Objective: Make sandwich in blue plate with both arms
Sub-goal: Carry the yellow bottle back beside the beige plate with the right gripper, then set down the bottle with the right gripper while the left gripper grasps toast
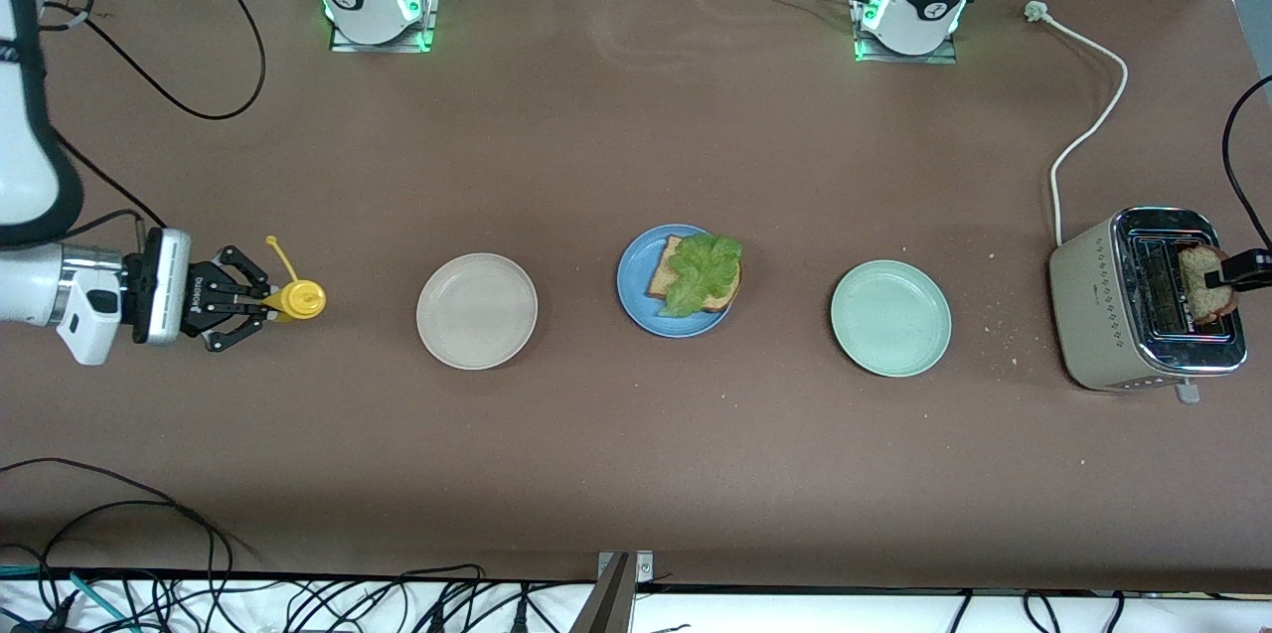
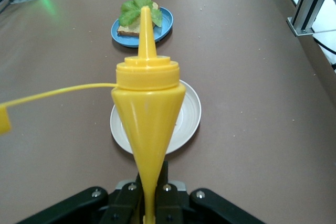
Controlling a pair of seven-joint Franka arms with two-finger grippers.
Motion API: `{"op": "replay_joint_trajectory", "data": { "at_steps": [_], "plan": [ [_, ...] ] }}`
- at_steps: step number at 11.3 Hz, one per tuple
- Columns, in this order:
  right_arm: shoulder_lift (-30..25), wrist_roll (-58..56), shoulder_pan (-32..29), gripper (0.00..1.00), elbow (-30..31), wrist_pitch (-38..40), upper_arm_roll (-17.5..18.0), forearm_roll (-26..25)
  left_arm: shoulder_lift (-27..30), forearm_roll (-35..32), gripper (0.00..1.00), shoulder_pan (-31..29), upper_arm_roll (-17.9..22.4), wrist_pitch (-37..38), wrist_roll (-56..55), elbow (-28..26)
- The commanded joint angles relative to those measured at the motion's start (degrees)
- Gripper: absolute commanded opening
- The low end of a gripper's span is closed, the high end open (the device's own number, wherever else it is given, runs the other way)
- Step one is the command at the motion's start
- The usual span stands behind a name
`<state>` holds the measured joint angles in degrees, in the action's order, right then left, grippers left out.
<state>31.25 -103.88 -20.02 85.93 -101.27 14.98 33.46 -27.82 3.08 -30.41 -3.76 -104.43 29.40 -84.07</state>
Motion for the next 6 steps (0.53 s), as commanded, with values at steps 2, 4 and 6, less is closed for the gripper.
{"op": "replay_joint_trajectory", "data": {
  "at_steps": [2,4,6],
  "plan": [
    [8.0,-16.8,-7.0,0.0,1.3,4.6,1.2,9.4,-0.7,0.8,0.57,-0.4,-0.1,0.7,-0.7,1.3],
    [13.9,-25.2,-9.0,0.0,1.3,7.2,1.2,13.2,-0.7,0.8,0.57,-0.4,0.0,0.7,-0.7,1.3],
    [15.1,-30.0,-10.7,0.0,1.8,7.4,1.2,13.1,-0.7,0.8,0.57,0.0,0.3,0.7,-0.8,2.0]
  ]
}}
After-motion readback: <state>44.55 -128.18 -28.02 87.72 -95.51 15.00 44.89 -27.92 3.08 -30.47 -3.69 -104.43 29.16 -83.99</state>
